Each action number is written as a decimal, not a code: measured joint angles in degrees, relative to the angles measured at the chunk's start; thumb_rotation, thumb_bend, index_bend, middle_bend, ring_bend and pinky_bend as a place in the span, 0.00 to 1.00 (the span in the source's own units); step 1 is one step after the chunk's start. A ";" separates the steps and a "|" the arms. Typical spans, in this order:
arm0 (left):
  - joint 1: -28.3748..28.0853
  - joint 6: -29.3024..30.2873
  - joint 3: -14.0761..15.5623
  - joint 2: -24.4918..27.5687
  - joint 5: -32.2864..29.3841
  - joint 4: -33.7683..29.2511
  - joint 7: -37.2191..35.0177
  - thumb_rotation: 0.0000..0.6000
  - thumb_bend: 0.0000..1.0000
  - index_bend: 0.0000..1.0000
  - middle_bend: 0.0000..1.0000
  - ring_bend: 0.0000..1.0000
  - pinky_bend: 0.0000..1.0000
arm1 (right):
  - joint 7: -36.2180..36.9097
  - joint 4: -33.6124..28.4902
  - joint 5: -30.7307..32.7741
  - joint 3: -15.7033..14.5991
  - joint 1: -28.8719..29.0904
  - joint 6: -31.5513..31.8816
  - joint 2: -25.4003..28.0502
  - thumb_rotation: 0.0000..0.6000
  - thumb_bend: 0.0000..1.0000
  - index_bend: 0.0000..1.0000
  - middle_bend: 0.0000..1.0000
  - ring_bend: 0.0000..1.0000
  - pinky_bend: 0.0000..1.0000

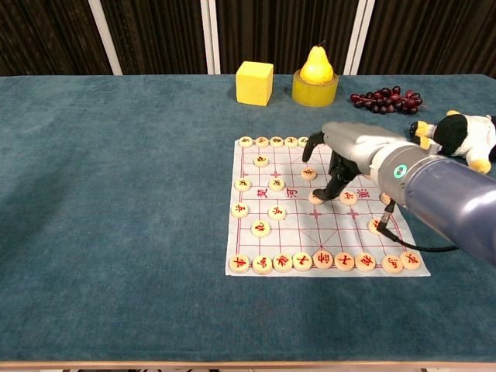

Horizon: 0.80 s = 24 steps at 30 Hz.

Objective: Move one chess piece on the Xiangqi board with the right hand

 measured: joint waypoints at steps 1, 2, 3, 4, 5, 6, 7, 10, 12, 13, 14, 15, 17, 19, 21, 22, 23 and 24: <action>0.02 0.05 0.02 0.02 0.07 -0.02 -0.04 1.00 0.00 0.00 0.00 0.00 0.00 | 0.06 -1.03 -0.77 -0.12 -0.30 0.68 0.58 1.00 0.38 0.25 1.00 1.00 0.94; 0.04 0.12 0.04 0.04 0.15 -0.03 -0.07 1.00 0.00 0.00 0.00 0.00 0.00 | 0.12 -2.11 -1.60 -0.26 -0.64 1.45 1.24 1.00 0.39 0.23 1.00 1.00 0.89; 0.06 0.16 0.06 0.07 0.21 -0.04 -0.10 1.00 0.00 0.00 0.00 0.00 0.00 | 0.23 -3.65 -2.69 -0.49 -1.16 2.45 2.24 1.00 0.39 0.20 0.99 0.97 0.84; 0.08 0.21 0.08 0.08 0.28 -0.05 -0.12 1.00 0.00 0.00 0.00 0.00 0.00 | 0.34 -4.88 -3.55 -0.68 -1.59 3.21 3.06 1.00 0.39 0.18 0.96 0.95 0.81; 0.10 0.32 0.10 0.10 0.38 -0.05 -0.13 1.00 0.00 0.00 0.00 0.00 0.00 | 0.48 -6.15 -4.51 -0.89 -2.08 4.01 3.99 1.00 0.39 0.15 0.90 0.88 0.77; 0.13 0.43 0.11 0.11 0.48 -0.04 -0.12 1.00 0.00 0.00 0.00 0.00 0.00 | 0.70 -7.88 -5.90 -1.25 -2.82 5.12 5.39 1.00 0.39 0.11 0.80 0.79 0.74; 0.16 0.54 0.13 0.12 0.59 -0.04 -0.12 1.00 0.00 0.00 0.00 0.00 0.00 | 0.92 -9.22 -7.03 -1.59 -3.45 5.94 6.59 1.00 0.39 0.08 0.73 0.73 0.74; 0.31 0.98 0.22 0.17 0.96 -0.06 -0.12 1.00 0.00 0.00 0.00 0.00 0.00 | 2.00 -13.42 -10.82 -3.00 -5.90 8.57 11.09 1.00 0.39 0.00 0.46 0.46 0.77; 0.44 1.38 0.28 0.20 1.26 -0.05 -0.10 1.00 0.00 0.00 0.00 0.00 0.00 | 3.35 -15.95 -13.42 -4.29 -8.02 10.19 14.65 1.00 0.38 0.00 0.33 0.30 0.65; 0.51 1.57 0.30 0.20 1.39 -0.05 -0.08 1.00 0.00 0.00 0.00 0.00 0.00 | 4.13 -16.90 -14.72 -4.95 -9.00 10.82 16.28 1.00 0.38 0.00 0.26 0.21 0.46; 0.59 1.81 0.33 0.20 1.58 -0.03 -0.01 1.00 0.00 0.00 0.00 0.00 0.00 | 4.96 -17.69 -16.16 -5.68 -9.96 11.43 17.92 1.00 0.38 0.00 0.20 0.14 0.26; 0.65 1.98 0.35 0.20 1.71 -0.01 0.05 1.00 0.00 0.00 0.00 0.00 0.00 | 6.09 -18.43 -18.27 -6.75 -11.31 12.34 20.11 1.00 0.38 0.00 0.15 0.09 0.12; 0.80 2.34 0.36 0.18 1.80 0.01 0.36 1.00 0.00 0.00 0.00 0.00 0.00 | 8.02 -19.16 -21.67 -8.58 -13.58 13.90 23.22 1.00 0.38 0.00 0.10 0.04 0.08; 0.90 2.47 0.38 0.18 1.77 0.04 0.82 1.00 0.00 0.00 0.00 0.00 0.00 | 10.44 -19.82 -25.15 -10.80 -16.57 15.96 26.51 1.00 0.38 0.00 0.07 0.01 0.06; 1.01 2.58 0.39 0.19 1.64 0.01 1.67 1.00 0.00 0.00 0.00 0.00 0.00 | 12.93 -20.29 -27.39 -12.83 -19.62 18.03 29.60 1.00 0.37 0.00 0.05 0.00 0.04; 1.08 2.68 0.39 0.20 1.58 -0.05 1.98 1.00 0.00 0.00 0.00 0.00 0.00 | 14.00 -20.45 -28.19 -13.64 -20.88 18.85 30.82 1.00 0.37 0.00 0.04 0.00 0.03; 1.20 2.94 0.37 0.21 1.55 -0.14 2.29 1.00 0.00 0.00 0.00 0.00 0.00 | 15.07 -20.54 -28.84 -14.32 -22.10 19.65 31.98 1.00 0.37 0.00 0.04 0.00 0.02; 1.29 3.18 0.37 0.20 1.56 -0.18 2.53 1.00 0.00 0.00 0.00 0.00 0.00 | 16.50 -20.58 -29.62 -15.05 -23.50 20.73 33.33 1.00 0.37 0.00 0.04 0.00 0.02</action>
